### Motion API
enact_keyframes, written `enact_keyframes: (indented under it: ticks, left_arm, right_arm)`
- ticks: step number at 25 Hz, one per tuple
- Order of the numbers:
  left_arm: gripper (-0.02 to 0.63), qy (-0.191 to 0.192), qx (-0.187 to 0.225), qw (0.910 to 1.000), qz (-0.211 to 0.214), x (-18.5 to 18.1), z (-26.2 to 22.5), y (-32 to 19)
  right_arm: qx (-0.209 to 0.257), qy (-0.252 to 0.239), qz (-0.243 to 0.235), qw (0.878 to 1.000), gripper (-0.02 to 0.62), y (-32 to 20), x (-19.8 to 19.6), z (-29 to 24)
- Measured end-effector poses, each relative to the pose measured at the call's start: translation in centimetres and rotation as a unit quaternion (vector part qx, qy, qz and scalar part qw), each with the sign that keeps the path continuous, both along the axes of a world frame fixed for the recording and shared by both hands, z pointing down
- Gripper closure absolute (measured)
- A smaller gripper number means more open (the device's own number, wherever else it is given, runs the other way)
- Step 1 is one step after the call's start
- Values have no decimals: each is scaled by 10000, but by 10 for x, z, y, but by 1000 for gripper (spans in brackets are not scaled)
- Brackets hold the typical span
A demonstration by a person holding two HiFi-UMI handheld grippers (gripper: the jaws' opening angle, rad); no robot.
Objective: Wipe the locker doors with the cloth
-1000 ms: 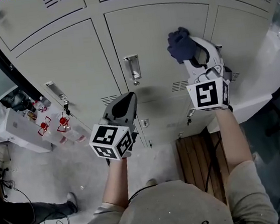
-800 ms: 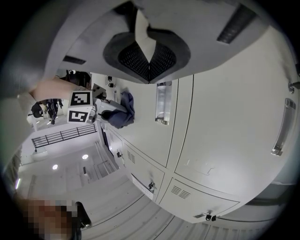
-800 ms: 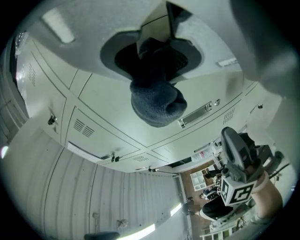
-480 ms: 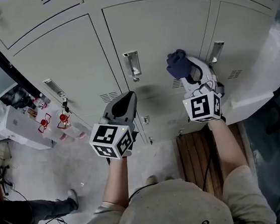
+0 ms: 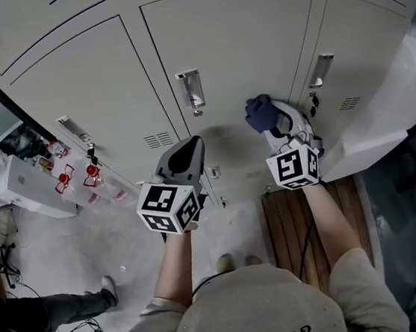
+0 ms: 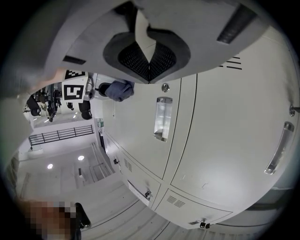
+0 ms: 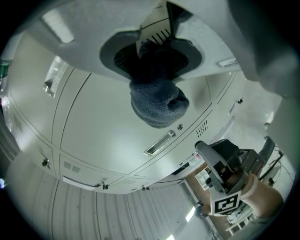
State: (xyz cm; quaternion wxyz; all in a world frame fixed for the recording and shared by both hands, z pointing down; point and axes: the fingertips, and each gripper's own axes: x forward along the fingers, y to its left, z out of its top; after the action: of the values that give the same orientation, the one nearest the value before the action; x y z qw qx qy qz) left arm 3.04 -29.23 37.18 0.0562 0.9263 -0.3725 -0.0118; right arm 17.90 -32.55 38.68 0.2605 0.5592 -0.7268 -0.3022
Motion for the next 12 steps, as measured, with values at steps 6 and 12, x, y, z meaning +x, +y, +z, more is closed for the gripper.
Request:
enact_keyframes:
  ticks: [6, 12]
  left_arm:
    - [607, 14, -89, 9999, 64, 11, 9, -2]
    - [607, -37, -167, 9998, 119, 16, 17, -3]
  right_arm:
    - [-336, -281, 58, 9990, 483, -1, 5, 32]
    - [-375, -1016, 83, 9941, 483, -2, 9, 41]
